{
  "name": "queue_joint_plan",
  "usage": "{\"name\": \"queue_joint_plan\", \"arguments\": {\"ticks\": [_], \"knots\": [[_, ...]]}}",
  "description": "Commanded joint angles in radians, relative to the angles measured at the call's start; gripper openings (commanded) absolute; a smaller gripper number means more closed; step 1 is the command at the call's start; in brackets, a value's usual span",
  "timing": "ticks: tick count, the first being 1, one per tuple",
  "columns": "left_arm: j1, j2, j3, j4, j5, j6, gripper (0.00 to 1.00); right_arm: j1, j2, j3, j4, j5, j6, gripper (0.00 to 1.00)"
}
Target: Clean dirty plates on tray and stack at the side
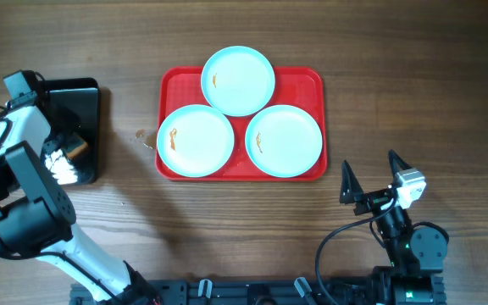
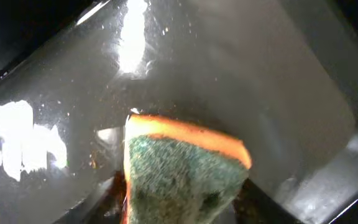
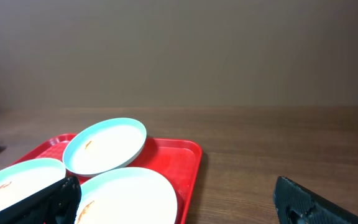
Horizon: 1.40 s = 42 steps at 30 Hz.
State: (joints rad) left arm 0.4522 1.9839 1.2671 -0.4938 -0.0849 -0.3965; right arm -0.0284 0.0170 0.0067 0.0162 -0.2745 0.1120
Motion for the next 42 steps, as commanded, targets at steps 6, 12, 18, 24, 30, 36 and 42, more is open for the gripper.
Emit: {"name": "queue_joint_plan", "arguments": {"ticks": [6,12,18,24,30,36,42], "knots": [[0.005,-0.015,-0.008,-0.054,-0.014,0.0,0.6,-0.004,0.001,-0.002,0.005,0.013,0.011,1.0],[0.005,-0.015,-0.008,-0.058,-0.014,0.0,0.27,-0.004,0.001,-0.002,0.005,0.013,0.011,1.0],[0.005,-0.015,-0.008,-0.057,-0.014,0.0,0.04,-0.004,0.001,-0.002,0.005,0.013,0.011,1.0],[0.005,-0.079,-0.008,-0.083,-0.014,0.0,0.04,-0.004,0.001,-0.002,0.005,0.013,0.011,1.0],[0.004,-0.214,-0.008,-0.088,-0.013,0.0,0.04,-0.004,0.001,-0.002,0.005,0.013,0.012,1.0],[0.005,-0.285,-0.008,-0.119,0.007,0.0,0.04,-0.004,0.001,-0.002,0.005,0.013,0.012,1.0],[0.005,-0.291,-0.008,-0.103,0.126,0.0,0.04,-0.004,0.001,-0.002,0.005,0.013,0.011,1.0]]}}
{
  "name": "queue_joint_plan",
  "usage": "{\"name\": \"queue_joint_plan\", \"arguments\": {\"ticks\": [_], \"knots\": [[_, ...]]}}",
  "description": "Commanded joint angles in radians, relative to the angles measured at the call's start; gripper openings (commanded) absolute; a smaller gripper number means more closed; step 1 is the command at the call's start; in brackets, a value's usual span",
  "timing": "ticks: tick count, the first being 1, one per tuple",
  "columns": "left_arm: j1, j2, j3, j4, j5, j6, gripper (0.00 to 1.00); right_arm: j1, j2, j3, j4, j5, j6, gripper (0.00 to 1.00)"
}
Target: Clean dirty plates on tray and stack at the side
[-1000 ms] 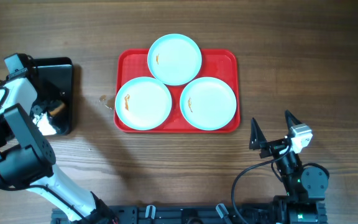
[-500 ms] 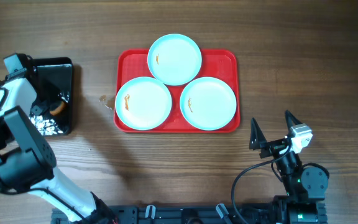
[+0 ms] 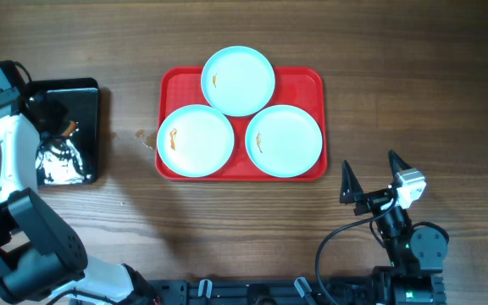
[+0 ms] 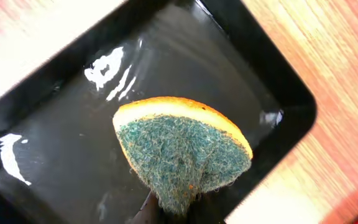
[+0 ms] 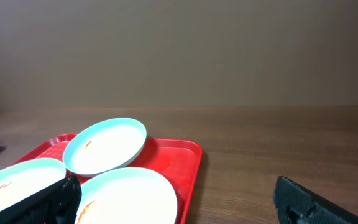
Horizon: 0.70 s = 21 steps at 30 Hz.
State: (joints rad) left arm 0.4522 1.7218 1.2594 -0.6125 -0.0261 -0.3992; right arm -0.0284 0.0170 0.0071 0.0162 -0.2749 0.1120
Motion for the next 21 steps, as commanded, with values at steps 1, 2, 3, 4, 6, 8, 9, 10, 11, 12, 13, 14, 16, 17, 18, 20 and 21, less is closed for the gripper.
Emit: {"name": "queue_joint_plan", "arguments": {"ticks": [1,2,3,4,6,8,9,10,11,12,13,14,16,17,18,20,21], "knots": [[0.005,-0.029,0.0,0.023,0.068,0.002,0.04,-0.004,0.001,-0.002,0.005,0.014,0.011,1.0],[0.005,-0.029,0.0,0.029,0.068,0.002,0.04,-0.004,0.001,-0.002,0.005,0.013,0.011,1.0],[0.005,-0.029,0.0,0.036,0.068,0.002,0.04,-0.004,0.001,-0.002,0.005,0.013,0.011,1.0],[0.005,-0.029,0.0,0.042,0.067,0.002,0.04,-0.004,0.001,-0.002,0.005,0.013,0.011,1.0],[0.005,-0.029,0.0,0.045,0.067,0.002,0.04,-0.004,0.001,-0.002,0.005,0.014,0.011,1.0],[0.005,-0.029,0.0,0.052,0.051,0.003,0.04,-0.004,0.001,-0.002,0.005,0.014,0.011,1.0],[0.006,-0.029,0.0,0.056,0.043,0.003,0.04,-0.004,0.001,-0.002,0.005,0.014,0.011,1.0],[0.006,-0.029,0.0,0.066,0.036,0.003,0.04,-0.004,0.001,-0.002,0.005,0.014,0.011,1.0],[0.009,-0.029,0.0,0.075,0.036,0.003,0.04,-0.004,0.001,-0.002,0.005,0.014,0.012,1.0],[0.011,-0.029,0.0,0.08,0.036,0.003,0.04,-0.004,0.001,-0.002,0.005,0.013,0.011,1.0],[0.014,-0.029,0.0,0.087,0.037,0.002,0.04,-0.004,0.001,-0.002,0.005,0.014,0.012,1.0],[0.018,-0.029,0.0,0.094,0.037,0.002,0.04,-0.004,0.001,-0.002,0.005,0.014,0.011,1.0],[0.025,-0.029,0.0,0.106,0.037,0.003,0.04,-0.004,0.001,-0.002,0.005,0.014,0.011,1.0],[0.029,-0.029,-0.001,0.111,0.037,0.002,0.04,-0.004,0.001,-0.002,0.005,0.014,0.011,1.0],[0.032,-0.029,0.0,0.117,0.037,0.002,0.04,-0.004,0.001,-0.002,0.005,0.014,0.011,1.0],[0.039,-0.029,0.0,0.133,0.037,0.002,0.04,-0.004,0.001,-0.002,0.005,0.013,0.011,1.0],[0.042,-0.029,0.0,0.138,0.038,0.002,0.04,-0.004,0.001,-0.002,0.005,0.014,0.011,1.0]]}}
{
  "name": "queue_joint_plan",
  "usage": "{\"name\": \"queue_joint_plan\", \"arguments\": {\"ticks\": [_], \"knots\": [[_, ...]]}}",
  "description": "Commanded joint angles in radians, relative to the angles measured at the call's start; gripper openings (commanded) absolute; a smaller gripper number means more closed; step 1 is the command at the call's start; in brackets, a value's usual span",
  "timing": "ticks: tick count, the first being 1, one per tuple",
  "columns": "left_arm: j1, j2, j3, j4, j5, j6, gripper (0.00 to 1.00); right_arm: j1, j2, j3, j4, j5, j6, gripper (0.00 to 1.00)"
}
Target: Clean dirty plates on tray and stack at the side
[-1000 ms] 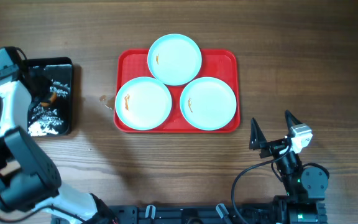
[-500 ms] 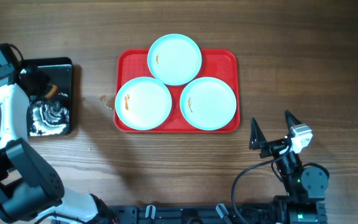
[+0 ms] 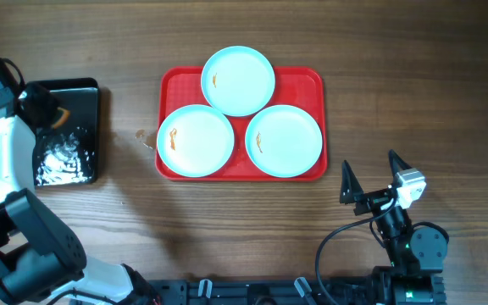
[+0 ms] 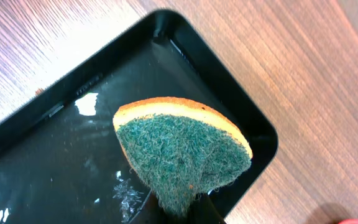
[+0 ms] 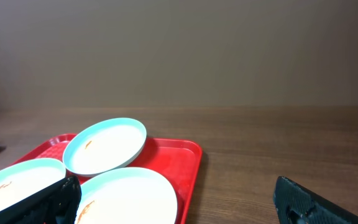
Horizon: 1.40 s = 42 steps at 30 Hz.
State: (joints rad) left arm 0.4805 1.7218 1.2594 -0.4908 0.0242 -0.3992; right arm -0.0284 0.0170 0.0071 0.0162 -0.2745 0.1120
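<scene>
Three light-blue plates lie on the red tray [image 3: 310, 81]: one at the back [image 3: 238, 80], one front left [image 3: 195, 140] and one front right [image 3: 284, 140]. Each has a small orange smear. My left gripper [image 3: 44, 108] is shut on an orange sponge with a green scouring face [image 4: 182, 155], held in the air over the far end of the black tray [image 4: 55, 155]. Its fingertips are hidden under the sponge. My right gripper [image 3: 369, 180] stands open near the table's front right, away from the plates, with nothing between its fingers.
The black tray [image 3: 85, 161] sits at the table's left edge with wet, shiny patches on its floor. A small stain [image 3: 140, 134] marks the wood between the black tray and the red tray. Bare wood lies to the right of the red tray.
My left gripper with the sponge is higher above the black tray and a little further toward its far end. More of the tray's rim and the wood shows. The right arm has not moved.
My left gripper held the sponge low, close to the wet floor of the black tray. Then it held the sponge clear above the tray's floor. Now the sponge hangs higher still over the tray's far end. The plates and the right gripper stayed put.
</scene>
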Motion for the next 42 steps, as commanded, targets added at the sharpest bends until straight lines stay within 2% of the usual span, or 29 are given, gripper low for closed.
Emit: {"name": "queue_joint_plan", "arguments": {"ticks": [1,7,14,17,42], "knots": [[0.015,-0.029,-0.001,0.021,-0.013,0.002,0.04,-0.004,0.001,-0.002,0.005,0.013,0.011,1.0],[0.016,-0.024,-0.001,0.062,0.1,0.003,0.04,-0.004,0.001,-0.002,0.005,0.013,0.011,1.0],[0.022,-0.022,-0.001,0.077,0.099,0.009,0.04,-0.004,0.001,-0.002,0.005,0.013,0.011,1.0],[0.022,-0.017,-0.001,0.077,0.098,0.059,0.04,-0.004,0.001,-0.002,0.005,0.013,0.011,1.0],[0.022,0.025,-0.001,0.077,0.098,0.059,0.04,-0.004,0.001,-0.002,0.005,0.013,0.011,1.0]]}}
